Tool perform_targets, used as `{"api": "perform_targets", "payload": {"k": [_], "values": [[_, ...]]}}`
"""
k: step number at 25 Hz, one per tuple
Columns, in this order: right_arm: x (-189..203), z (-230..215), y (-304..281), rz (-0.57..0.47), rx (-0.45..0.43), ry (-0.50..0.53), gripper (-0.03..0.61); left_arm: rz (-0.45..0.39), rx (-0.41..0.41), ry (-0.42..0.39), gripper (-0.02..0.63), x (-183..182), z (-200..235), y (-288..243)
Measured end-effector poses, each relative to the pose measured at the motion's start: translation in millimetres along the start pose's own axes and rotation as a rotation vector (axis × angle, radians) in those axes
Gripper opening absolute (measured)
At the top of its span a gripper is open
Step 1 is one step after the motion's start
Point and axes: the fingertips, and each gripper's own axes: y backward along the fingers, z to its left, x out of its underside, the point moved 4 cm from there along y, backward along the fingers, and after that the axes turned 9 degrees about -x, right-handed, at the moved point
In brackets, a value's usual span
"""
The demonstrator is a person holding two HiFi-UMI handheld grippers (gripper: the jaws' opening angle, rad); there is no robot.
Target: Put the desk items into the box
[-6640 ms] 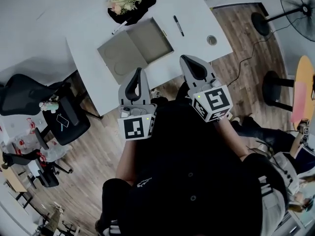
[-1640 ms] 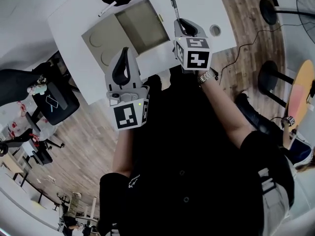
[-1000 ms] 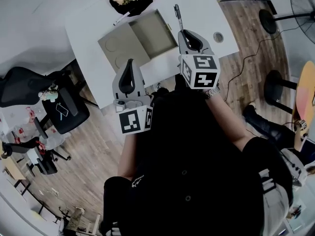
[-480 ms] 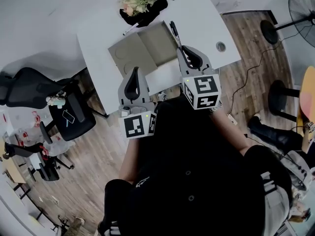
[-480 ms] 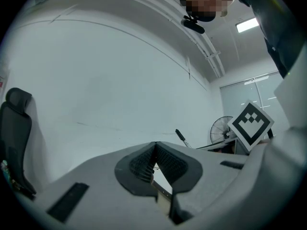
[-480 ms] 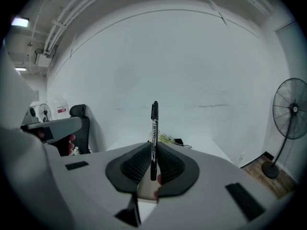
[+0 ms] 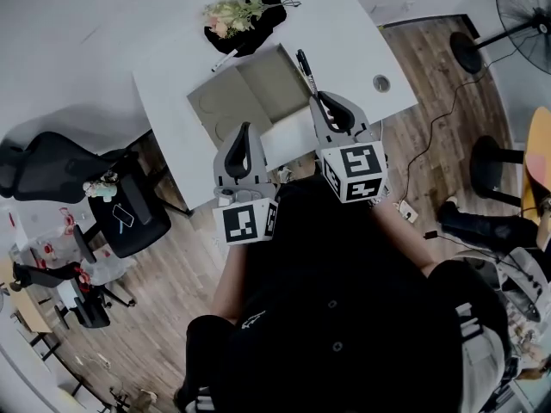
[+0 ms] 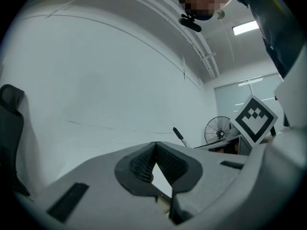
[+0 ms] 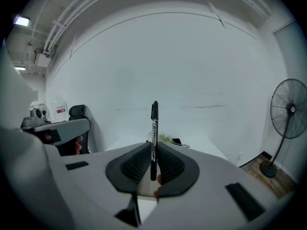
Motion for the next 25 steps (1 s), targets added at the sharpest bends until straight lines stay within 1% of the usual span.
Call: {"api": "perform_targets", "payload": {"k": [5,13,25], "values": [[3,-5,-4,0.017,-0.009,-0.006,0.038,0.012,-0.019,0.003,0.008,3,0,-4],[8,-21,-20,0.07,-0.053,0.014,0.038,0.039,-0.05,0.012,0.008,10,-9,-18],[4,-58,-61,0.15,-0.172,0.075,0.038,0.056,-0.148,0.047,0.008,21,-25,-59]]}}
